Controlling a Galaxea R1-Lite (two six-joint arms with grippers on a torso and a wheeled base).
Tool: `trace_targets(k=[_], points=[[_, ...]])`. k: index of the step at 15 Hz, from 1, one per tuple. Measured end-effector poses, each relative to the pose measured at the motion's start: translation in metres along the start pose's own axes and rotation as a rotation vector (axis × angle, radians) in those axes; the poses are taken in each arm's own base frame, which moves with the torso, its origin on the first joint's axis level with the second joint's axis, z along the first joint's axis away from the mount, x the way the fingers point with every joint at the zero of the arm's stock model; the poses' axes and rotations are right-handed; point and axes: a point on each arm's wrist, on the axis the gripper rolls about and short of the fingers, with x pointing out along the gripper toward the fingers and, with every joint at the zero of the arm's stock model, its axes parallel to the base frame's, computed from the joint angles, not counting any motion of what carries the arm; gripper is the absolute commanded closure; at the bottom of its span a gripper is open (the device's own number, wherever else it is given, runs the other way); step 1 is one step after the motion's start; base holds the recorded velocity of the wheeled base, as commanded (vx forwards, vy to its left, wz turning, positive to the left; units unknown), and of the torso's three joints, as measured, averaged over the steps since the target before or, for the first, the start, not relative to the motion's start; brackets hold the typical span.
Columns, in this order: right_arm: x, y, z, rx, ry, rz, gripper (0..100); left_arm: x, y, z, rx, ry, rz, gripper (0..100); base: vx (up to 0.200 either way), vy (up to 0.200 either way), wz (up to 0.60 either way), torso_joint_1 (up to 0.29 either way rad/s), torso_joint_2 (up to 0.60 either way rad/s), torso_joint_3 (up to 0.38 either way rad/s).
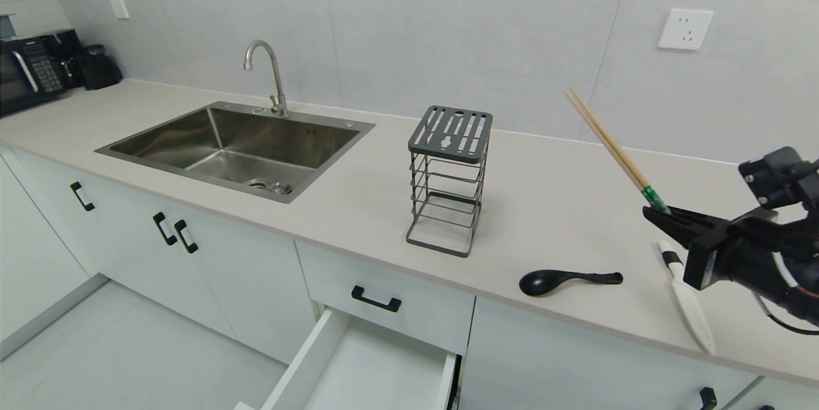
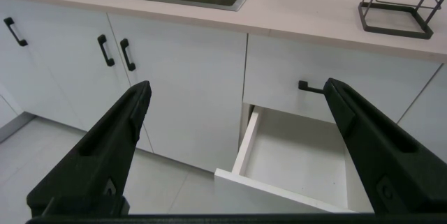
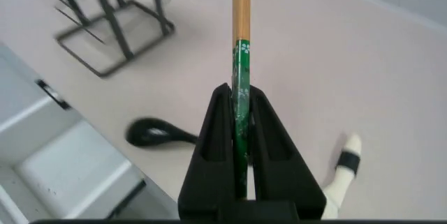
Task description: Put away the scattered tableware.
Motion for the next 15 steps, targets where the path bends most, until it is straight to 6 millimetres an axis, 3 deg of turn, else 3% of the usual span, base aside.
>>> trace_targets(k=[6,15], points=[[-0.022,0.040,0.021,-0.062,-0.149,0.331,100,0.000,0.000,0.000,0.000,0.000,0.000,0,0.000,0.000,0.00,0.000,0.00,0.000],[-0.019,0.090,0.011,-0.102,-0.058,0.615,100,0.000,0.000,0.000,0.000,0.000,0.000,0,0.000,0.000,0.00,0.000,0.00,0.000]])
